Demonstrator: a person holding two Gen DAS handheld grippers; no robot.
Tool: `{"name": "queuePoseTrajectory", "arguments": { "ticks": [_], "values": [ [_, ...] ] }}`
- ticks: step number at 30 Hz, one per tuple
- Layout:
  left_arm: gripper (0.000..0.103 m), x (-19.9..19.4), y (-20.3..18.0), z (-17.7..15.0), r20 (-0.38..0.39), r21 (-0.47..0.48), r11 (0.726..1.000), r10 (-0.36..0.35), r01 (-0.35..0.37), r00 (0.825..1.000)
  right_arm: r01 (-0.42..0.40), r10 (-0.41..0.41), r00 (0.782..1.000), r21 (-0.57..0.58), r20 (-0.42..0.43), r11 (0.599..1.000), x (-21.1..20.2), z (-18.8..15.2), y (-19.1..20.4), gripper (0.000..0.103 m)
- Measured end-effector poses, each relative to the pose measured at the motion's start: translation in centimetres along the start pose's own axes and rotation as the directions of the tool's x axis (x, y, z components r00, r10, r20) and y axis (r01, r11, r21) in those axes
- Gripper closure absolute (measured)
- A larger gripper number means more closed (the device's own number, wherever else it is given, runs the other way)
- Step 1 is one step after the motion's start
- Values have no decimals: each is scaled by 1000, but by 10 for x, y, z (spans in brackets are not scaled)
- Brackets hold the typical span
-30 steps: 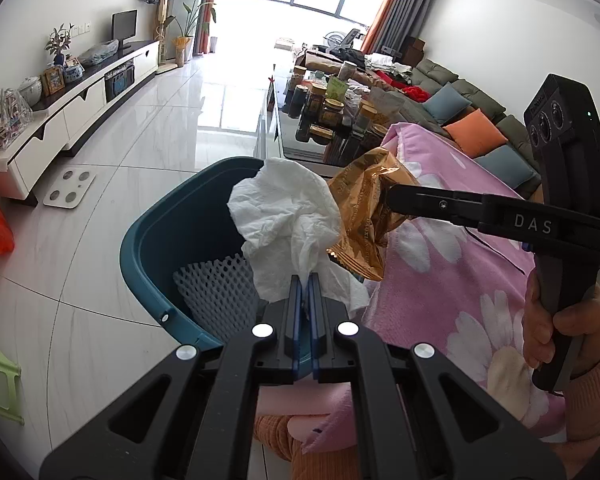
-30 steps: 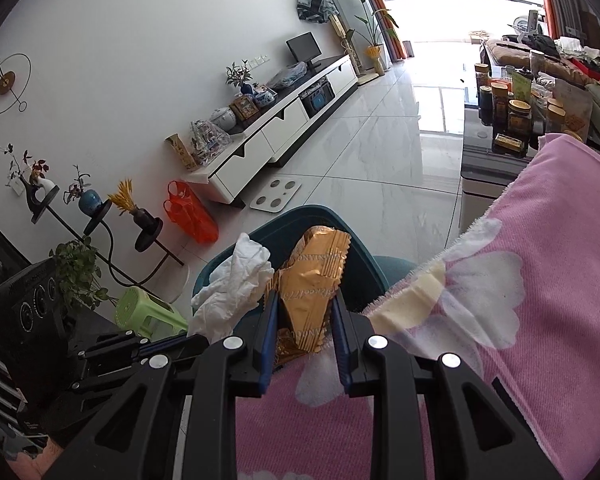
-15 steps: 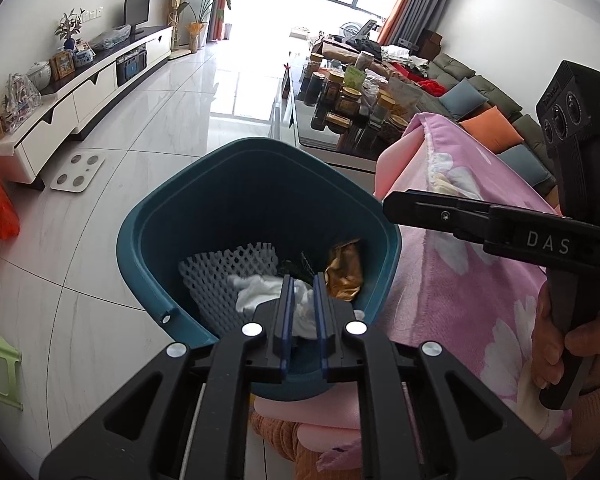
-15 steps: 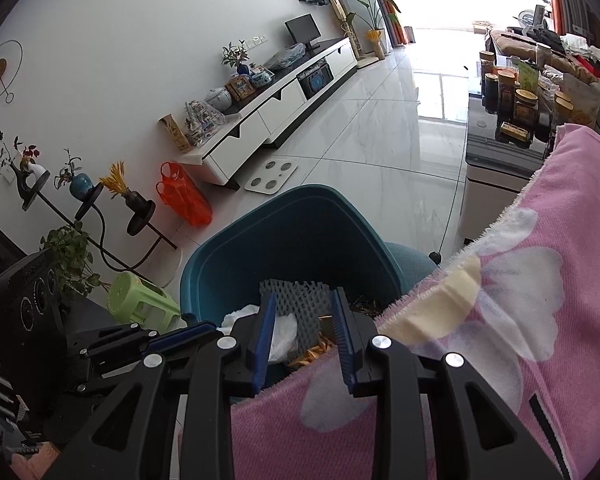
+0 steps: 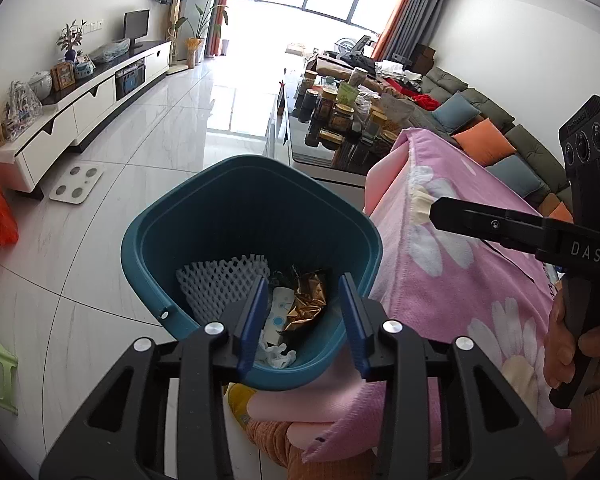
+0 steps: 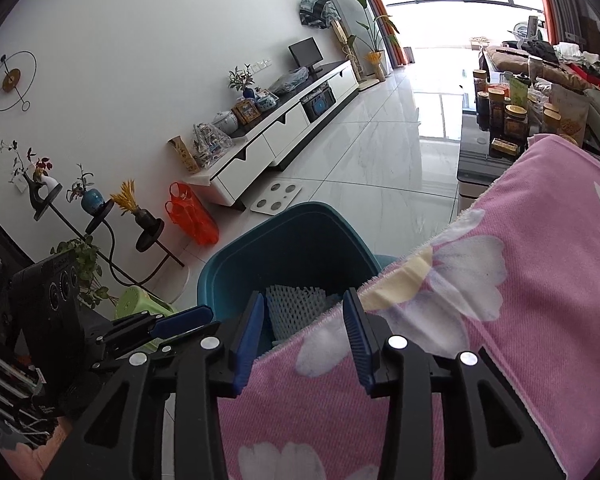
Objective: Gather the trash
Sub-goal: 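Open both grippers over the teal bin to drop tissue and wrapper, then return to the table and grasp the crumpled gold foil wrapper with the left gripper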
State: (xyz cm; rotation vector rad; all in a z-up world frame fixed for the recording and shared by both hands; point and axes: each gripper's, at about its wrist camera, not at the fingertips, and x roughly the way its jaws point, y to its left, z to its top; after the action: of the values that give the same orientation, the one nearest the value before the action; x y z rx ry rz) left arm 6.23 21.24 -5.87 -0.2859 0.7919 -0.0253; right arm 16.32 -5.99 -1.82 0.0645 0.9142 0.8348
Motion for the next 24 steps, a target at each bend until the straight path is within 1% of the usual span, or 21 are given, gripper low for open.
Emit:
{"name": "queuePoseTrajectory", "arguments": {
  "ticks": [1,2,6,8,9,10,13,16,21,24],
  "values": [
    [52,-5,-4,0,15,9,1000,2,-3,1000,-3,3,1000,-5,12,1000,-7,-3,0,61],
    [48,-9,-9,0,28,19,1000,3,-4,1000,3,-2,1000,-8,26,1000,-15,-5,-1,60],
    [42,-23,-34,-2,58,71,997,-34,30,998,15,-14,997,-10,71,1000,-47,-19,-10,59],
    [36,-30,-50,-4,71,93,994,-66,59,995,29,-29,995,-5,99,1000,-65,-27,-15,55],
    [33,-31,-58,-6,78,102,992,-80,72,994,39,-39,993,1,114,999,-74,-32,-19,52],
    [31,-33,-66,-6,82,110,990,-100,91,992,48,-49,991,9,127,999,-84,-37,-23,51],
    [31,-31,-97,-12,65,161,975,-164,152,984,75,-80,985,41,152,996,-108,-53,-36,51],
    [31,-27,-132,-19,33,221,952,-223,210,974,108,-120,977,75,175,991,-133,-70,-50,51],
    [31,-18,-182,-32,-26,301,908,-298,292,954,192,-217,955,133,204,972,-172,-96,-74,51],
    [31,-13,-210,-36,-59,335,880,-337,337,939,226,-264,939,182,219,957,-195,-110,-90,51]
  ]
}}
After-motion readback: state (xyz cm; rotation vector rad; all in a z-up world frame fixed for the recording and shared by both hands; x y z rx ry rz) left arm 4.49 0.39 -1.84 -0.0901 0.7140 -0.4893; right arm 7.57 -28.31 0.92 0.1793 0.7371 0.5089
